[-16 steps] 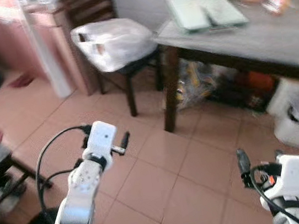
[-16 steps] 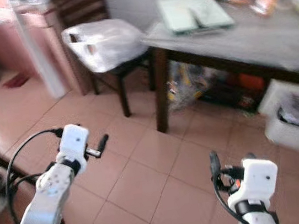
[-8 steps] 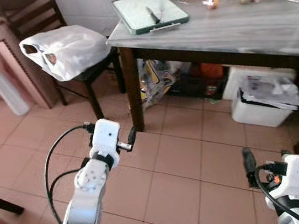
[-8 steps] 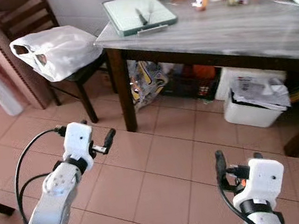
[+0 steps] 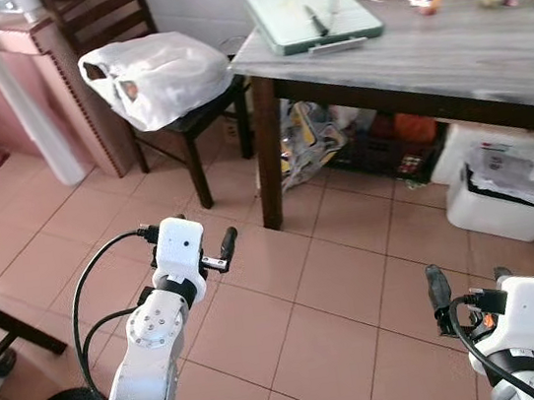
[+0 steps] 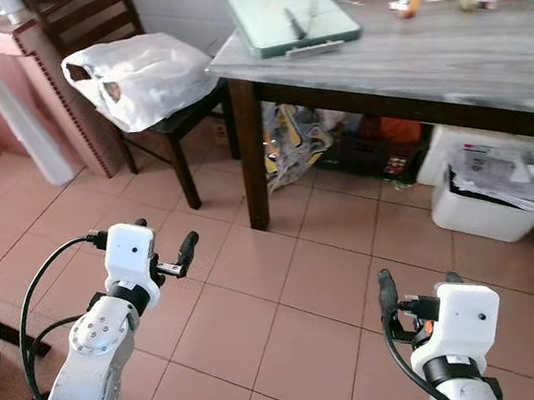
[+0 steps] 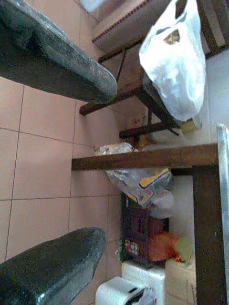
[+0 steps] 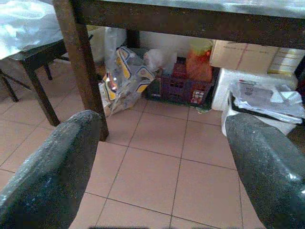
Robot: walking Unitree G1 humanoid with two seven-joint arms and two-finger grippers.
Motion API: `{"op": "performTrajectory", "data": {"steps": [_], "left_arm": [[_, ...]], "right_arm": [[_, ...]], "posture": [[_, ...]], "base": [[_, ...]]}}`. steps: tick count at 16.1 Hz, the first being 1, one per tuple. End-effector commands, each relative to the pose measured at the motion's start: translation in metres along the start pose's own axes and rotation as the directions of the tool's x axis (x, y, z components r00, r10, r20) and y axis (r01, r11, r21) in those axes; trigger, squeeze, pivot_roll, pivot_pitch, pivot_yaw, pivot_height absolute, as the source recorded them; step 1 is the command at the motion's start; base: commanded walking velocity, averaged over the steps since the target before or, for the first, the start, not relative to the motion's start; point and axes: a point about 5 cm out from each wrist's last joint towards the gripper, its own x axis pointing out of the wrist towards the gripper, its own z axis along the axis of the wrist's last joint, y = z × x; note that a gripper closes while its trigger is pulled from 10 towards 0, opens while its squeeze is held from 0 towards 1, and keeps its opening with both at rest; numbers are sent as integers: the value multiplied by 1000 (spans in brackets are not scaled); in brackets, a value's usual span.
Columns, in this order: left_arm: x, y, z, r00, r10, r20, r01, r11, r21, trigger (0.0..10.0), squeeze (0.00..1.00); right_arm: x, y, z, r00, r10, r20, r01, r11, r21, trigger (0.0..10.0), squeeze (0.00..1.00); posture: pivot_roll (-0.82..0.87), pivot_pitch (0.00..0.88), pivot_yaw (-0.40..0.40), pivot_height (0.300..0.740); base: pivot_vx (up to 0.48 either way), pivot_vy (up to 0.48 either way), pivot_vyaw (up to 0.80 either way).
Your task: Setting the table
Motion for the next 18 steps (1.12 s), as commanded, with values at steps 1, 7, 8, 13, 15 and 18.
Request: {"op": "performTrajectory", "data": {"steps": [1, 7, 8, 13, 15, 18], "left_arm": [[-2, 9, -4, 999, 50, -16, -50, 998, -29, 10000, 0], [-49, 44, -30, 980, 162, -118, -163, 987, 4, 10000, 0], [-57, 46, -34, 978, 168, -127, -167, 986, 16, 10000, 0], [-72, 51, -43, 969, 181, -166, -179, 983, 30, 10000, 0], [-70, 49, -42, 972, 166, -166, -161, 986, 44, 10000, 0], [-68, 49, -36, 973, 175, -151, -173, 985, 30, 10000, 0]], "right_arm": [[-2, 1, 3, 1000, 7, 4, -7, 1000, -6, 10000, 0], [2, 4, 3, 999, 52, 3, -52, 998, -28, 10000, 0], [4, 5, 3, 998, 61, 3, -61, 998, -29, 10000, 0], [8, 10, 3, 996, 89, 8, -89, 996, -30, 10000, 0], [11, 9, 3, 996, 90, 12, -89, 996, -29, 10000, 0], [18, 17, 10, 991, 129, 35, -127, 991, -38, 10000, 0]], "posture": [[-2, 143, -19, 740], [32, 137, -38, 740], [40, 138, -39, 740], [69, 138, -42, 740], [84, 150, -42, 740], [92, 143, -69, 740]], "base": [[0, 0, 0], [0, 0, 0], [0, 0, 0], [0, 0, 0], [0, 0, 0], [0, 0, 0]]}}
